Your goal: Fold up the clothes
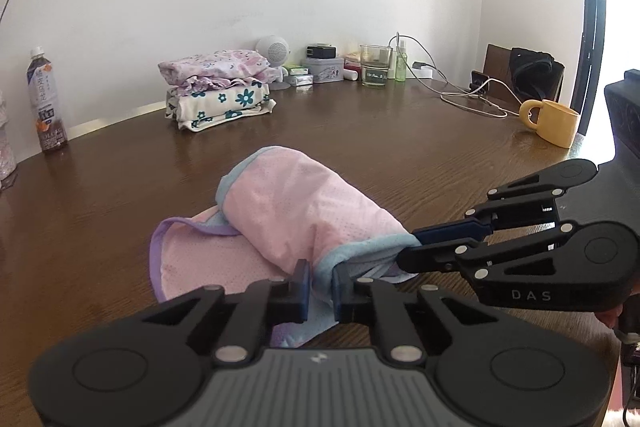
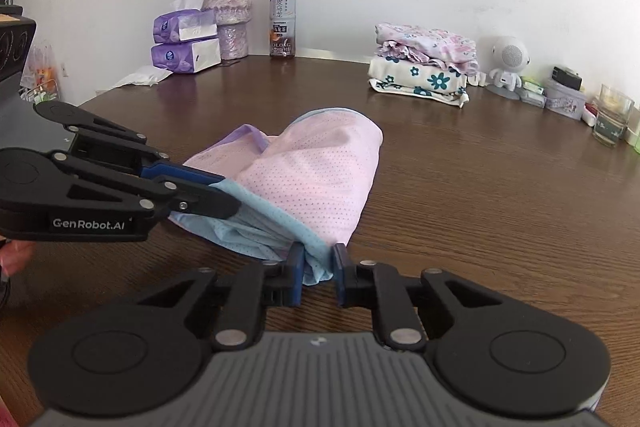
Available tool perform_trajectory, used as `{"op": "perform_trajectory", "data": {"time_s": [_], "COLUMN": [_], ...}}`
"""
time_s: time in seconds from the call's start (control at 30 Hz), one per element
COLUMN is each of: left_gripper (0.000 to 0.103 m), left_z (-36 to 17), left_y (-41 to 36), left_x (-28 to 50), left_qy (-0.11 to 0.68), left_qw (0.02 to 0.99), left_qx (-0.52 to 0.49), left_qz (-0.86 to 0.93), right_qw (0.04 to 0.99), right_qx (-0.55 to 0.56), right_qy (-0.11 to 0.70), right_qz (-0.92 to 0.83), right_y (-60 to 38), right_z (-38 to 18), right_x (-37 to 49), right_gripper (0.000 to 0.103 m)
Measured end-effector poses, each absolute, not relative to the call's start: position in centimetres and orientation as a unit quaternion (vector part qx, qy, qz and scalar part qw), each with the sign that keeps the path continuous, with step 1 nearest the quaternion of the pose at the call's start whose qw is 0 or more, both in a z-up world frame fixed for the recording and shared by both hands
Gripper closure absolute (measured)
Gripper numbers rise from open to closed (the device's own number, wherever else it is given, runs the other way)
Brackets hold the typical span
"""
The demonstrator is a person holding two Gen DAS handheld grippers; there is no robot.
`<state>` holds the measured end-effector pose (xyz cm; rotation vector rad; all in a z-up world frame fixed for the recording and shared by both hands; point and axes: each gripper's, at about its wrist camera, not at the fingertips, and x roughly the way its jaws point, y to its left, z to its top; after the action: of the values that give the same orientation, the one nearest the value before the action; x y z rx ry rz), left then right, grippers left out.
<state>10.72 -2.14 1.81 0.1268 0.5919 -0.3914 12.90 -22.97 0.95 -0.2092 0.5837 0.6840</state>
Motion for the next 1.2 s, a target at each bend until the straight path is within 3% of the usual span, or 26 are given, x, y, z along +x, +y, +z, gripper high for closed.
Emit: {"op": "perform_trajectory", "data": {"time_s": [0.17, 0.27, 0.3, 0.37, 0.6, 0.7, 0.73, 0.77, 0.83, 0.9, 0.97, 1.1, 1.2], "left_gripper": [0.078, 0.079, 0.079, 0.101, 0.101, 0.089, 0.08, 0.069, 0.059, 0.057, 0.048, 0.043, 0.053], "left_z": [1.8, 1.6, 1.5, 1.4, 1.5, 1.6, 2.0, 2.3, 3.1, 4.0, 4.5, 3.7, 2.2], "left_y": [-1.9, -2.3, -2.5, -2.9, -2.8, -2.0, -1.5, -1.0, -0.2, -0.1, -0.6, -1.8, -1.1], "left_x": [10.2, 10.5, 10.6, 10.6, 9.7, 9.7, 9.6, 9.6, 9.7, 10.7, 12.1, 15.1, 16.3], "left_qy": [0.291, 0.293, 0.293, 0.29, 0.287, 0.306, 0.304, 0.303, 0.297, 0.286, 0.284, 0.303, 0.327], "left_qw": [0.937, 0.937, 0.937, 0.938, 0.939, 0.933, 0.933, 0.932, 0.931, 0.935, 0.94, 0.942, 0.934], "left_qx": [0.061, 0.069, 0.073, 0.082, 0.088, 0.061, 0.042, 0.023, -0.012, -0.029, -0.028, -0.015, -0.028], "left_qz": [-0.186, -0.178, -0.177, -0.173, -0.166, -0.181, -0.189, -0.197, -0.21, -0.207, -0.19, -0.146, -0.137], "right_qw": [0.895, 0.896, 0.896, 0.898, 0.894, 0.889, 0.889, 0.889, 0.893, 0.9, 0.902, 0.898, 0.892], "right_qx": [-0.088, -0.092, -0.093, -0.092, -0.099, -0.057, -0.036, -0.015, 0.012, 0.021, 0.022, 0.02, 0.021], "right_qy": [0.281, 0.283, 0.283, 0.283, 0.284, 0.287, 0.285, 0.283, 0.279, 0.28, 0.288, 0.312, 0.319], "right_qz": [0.336, 0.331, 0.329, 0.324, 0.331, 0.354, 0.357, 0.36, 0.352, 0.334, 0.32, 0.31, 0.321], "right_y": [-23.2, -22.9, -22.8, -22.7, -22.5, -23.8, -24.5, -25.2, -26.0, -25.8, -25.0, -23.0, -22.6], "right_z": [0.9, 0.8, 0.7, 0.8, 0.7, 1.4, 1.9, 2.3, 2.9, 2.9, 2.5, 1.2, 1.0], "right_x": [12.7, 12.7, 12.7, 12.8, 12.5, 12.6, 12.8, 13.1, 14.0, 15.4, 16.8, 18.8, 19.1], "right_gripper": [0.081, 0.081, 0.082, 0.092, 0.094, 0.078, 0.071, 0.07, 0.069, 0.069, 0.07, 0.07, 0.073]}}
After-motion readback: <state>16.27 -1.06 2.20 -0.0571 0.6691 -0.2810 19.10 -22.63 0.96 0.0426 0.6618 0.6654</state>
